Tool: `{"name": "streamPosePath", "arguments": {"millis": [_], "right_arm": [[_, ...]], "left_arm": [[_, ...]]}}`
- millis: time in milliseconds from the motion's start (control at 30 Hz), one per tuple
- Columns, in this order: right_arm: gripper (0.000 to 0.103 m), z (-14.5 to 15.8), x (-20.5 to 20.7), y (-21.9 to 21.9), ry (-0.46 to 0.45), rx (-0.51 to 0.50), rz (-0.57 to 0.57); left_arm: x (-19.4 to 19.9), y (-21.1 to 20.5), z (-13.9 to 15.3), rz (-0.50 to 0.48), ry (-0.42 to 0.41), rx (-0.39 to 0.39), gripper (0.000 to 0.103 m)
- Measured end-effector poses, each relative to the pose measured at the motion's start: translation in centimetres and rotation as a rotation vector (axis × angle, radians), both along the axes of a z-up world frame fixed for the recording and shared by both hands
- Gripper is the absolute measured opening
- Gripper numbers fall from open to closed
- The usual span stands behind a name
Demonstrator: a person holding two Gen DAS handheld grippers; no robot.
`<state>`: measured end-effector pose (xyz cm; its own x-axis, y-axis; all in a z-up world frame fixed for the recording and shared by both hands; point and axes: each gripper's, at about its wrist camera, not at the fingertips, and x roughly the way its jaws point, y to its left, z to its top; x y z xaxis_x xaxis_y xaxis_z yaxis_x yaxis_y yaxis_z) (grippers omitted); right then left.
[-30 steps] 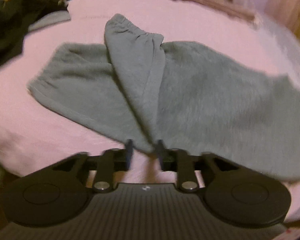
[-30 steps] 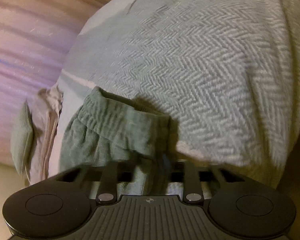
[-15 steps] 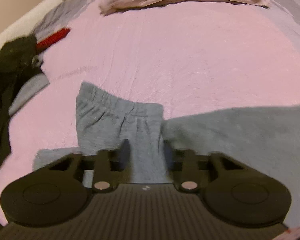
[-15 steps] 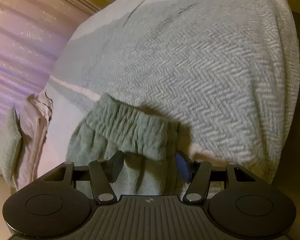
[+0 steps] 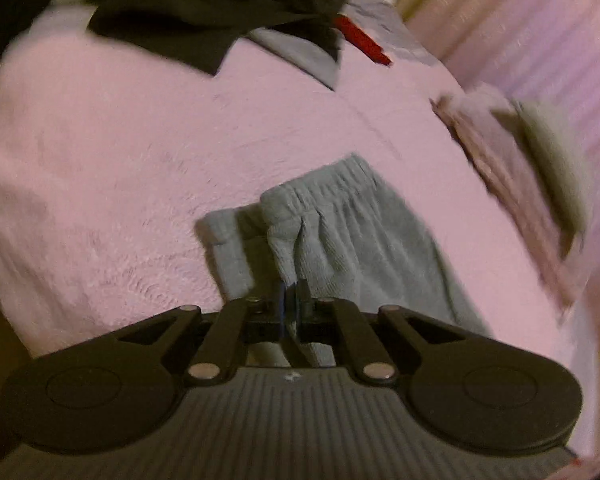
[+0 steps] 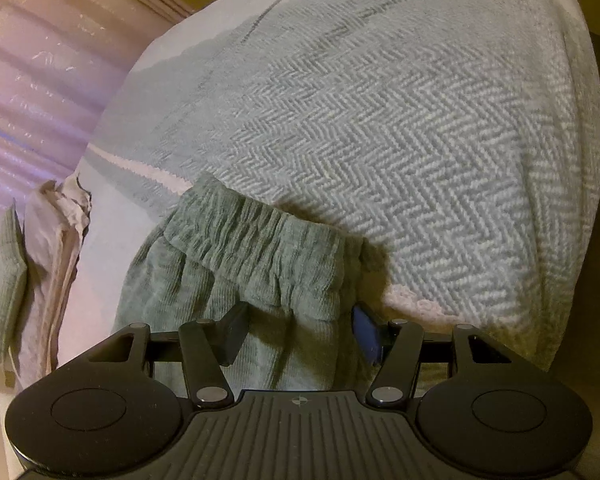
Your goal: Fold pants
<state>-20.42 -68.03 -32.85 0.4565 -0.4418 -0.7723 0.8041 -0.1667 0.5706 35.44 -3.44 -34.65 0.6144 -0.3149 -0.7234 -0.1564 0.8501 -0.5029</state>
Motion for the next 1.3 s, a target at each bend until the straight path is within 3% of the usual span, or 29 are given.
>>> {"name": "streamPosePath", "arguments": {"millis": [133,167,200,367,467,567,633,700,733,767,800,867,933,967,1033,1133,1233,1300], "right_arm": [[0.054,-0.2,-0.3,0.1,-0.027,-0.003,-0.007],[0.04,-0.1,-0.4,0.2,-0.029,-0.006,-0.005],[0.034,0.0,-0.5,0.2,-0.034,-0.009,-0.003],[0.023,2.1,-1.2,0.5,-0.05,-0.072,0.004],[0.023,2.7,-2.2,0.8,-0.066,-0.092,0.013],[0.023,1.1,-3.0,1.3,-0.041,-0.07,0.009],[0.025,-0.7,-2.9,1.1,0.005,0.0,0.021],[0.04,-1.1,-3.0,0.9,0.04,0.047,0.021],[0.047,-0.4,-2.9,0.8,0.067,0.049,0.038],[0.063,0.8,-2.7,0.8,0.118,0.043,0.06],[0.068,1.9,-2.7,0.9,0.159,0.019,0.078],[0.069,5.6,-2.6,1.8,0.277,-0.113,0.101],[0.069,8.7,-1.7,2.9,0.372,-0.29,0.11],[0.069,9.6,-0.8,3.4,0.372,-0.374,0.156],[0.069,9.7,1.6,2.9,0.329,-0.448,0.252],[0.068,7.3,4.7,1.5,0.356,-0.474,0.353],[0.068,3.2,6.5,-0.9,0.417,-0.394,0.4],[0.069,1.6,6.2,-2.7,0.39,-0.342,0.392]], "left_arm": [[1.8,0.4,-0.4,-0.041,0.005,-0.061,0.005],[2.0,0.4,-0.2,-0.055,0.009,-0.057,0.005],[2.1,0.2,0.2,-0.074,0.003,-0.034,0.002],[1.1,2.2,2.7,-0.09,-0.063,-0.041,0.002],[0.6,2.0,1.6,-0.139,-0.031,0.046,0.002],[0.9,1.4,-0.6,-0.163,0.019,0.105,0.004],[0.6,1.5,-1.0,-0.155,0.026,0.118,0.005],[0.0,1.4,-0.1,-0.163,0.024,0.149,0.004],[-0.3,1.2,0.7,-0.177,0.035,0.22,0.0],[-0.6,1.0,1.5,-0.199,0.04,0.295,0.0],[-1.1,1.1,2.4,-0.221,0.044,0.354,0.0],[-2.3,1.0,4.4,-0.256,0.034,0.395,0.0],[-2.7,-0.3,6.7,-0.304,-0.022,0.369,0.0],[-2.4,-1.8,7.4,-0.335,-0.06,0.376,0.002],[-1.4,-5.8,8.0,-0.409,-0.136,0.391,0.006],[0.2,-11.9,6.3,-0.492,-0.192,0.449,0.024],[2.1,-16.0,1.5,-0.543,-0.134,0.608,0.027],[3.0,-16.4,-1.1,-0.553,-0.09,0.675,0.028]]}}
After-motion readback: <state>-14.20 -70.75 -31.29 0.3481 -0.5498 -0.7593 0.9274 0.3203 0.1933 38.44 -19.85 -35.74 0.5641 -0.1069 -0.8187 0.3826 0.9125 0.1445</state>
